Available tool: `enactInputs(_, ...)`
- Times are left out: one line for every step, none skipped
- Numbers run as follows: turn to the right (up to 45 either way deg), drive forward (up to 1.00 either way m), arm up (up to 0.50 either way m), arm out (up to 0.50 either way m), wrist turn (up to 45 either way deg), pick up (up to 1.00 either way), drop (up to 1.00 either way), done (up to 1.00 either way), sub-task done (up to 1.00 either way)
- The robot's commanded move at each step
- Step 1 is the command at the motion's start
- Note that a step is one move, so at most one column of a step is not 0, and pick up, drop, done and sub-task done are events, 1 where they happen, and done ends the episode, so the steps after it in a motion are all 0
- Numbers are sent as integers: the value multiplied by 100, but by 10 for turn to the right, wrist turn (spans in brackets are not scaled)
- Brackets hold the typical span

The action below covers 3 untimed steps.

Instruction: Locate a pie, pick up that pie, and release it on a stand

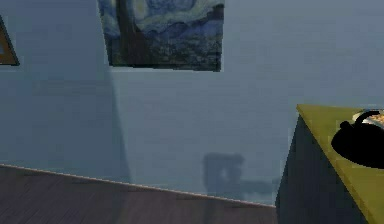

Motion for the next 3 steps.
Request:
enactInputs(0, 0, 0, 0, 450, 0, 0, 0, 0)
enactInputs(0, 0, 0, 0, 450, 0, 0, 0, 0)
enactInputs(0, 0, 0, 0, 330, 0, 0, 0, 0)
